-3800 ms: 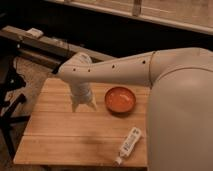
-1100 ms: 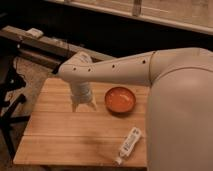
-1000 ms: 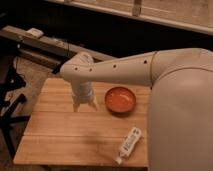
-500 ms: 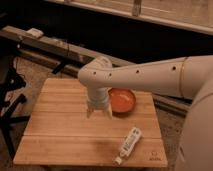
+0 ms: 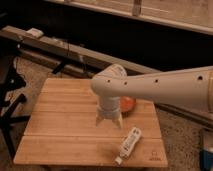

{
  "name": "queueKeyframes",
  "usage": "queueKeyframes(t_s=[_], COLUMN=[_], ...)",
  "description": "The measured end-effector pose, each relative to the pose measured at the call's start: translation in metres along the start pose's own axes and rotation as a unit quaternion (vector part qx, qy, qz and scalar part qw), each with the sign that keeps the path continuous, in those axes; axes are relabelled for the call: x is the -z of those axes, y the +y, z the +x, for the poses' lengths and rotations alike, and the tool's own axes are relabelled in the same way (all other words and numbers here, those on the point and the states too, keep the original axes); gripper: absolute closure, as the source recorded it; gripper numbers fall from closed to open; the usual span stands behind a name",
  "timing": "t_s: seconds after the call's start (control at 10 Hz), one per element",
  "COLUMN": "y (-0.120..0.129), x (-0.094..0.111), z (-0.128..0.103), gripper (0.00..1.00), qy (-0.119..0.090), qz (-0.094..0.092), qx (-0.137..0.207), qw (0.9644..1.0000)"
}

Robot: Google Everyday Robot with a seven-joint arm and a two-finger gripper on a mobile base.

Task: Place the bottle in the ceramic bowl

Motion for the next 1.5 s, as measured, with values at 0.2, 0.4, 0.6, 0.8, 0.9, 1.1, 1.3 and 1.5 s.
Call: queueKeyframes(t_s=[0.2, 0.4, 0.6, 0.8, 0.9, 1.1, 1.3, 1.5], y=[-0.02, -0.038, -0.049, -0.061, -0.068, -0.083, -0.1, -0.105], x=[-0.008, -0.021, -0.04, -0.057, -0.067, -0.08, -0.09, -0.097], z=[0.011, 0.022, 0.028, 0.026, 0.024, 0.021, 0.019, 0.015], gripper=[0.35, 0.35, 0.35, 0.35, 0.35, 0.35, 0.35, 0.35], qy=[0.007, 0.013, 0.017, 0.019, 0.021, 0.027, 0.033, 0.036], qz=[0.002, -0.004, -0.009, -0.013, -0.016, -0.015, -0.013, -0.013], qx=[-0.025, -0.047, -0.061, -0.076, -0.085, -0.108, -0.136, -0.151], qw=[0.9997, 0.9988, 0.9979, 0.9968, 0.996, 0.9936, 0.9901, 0.9877])
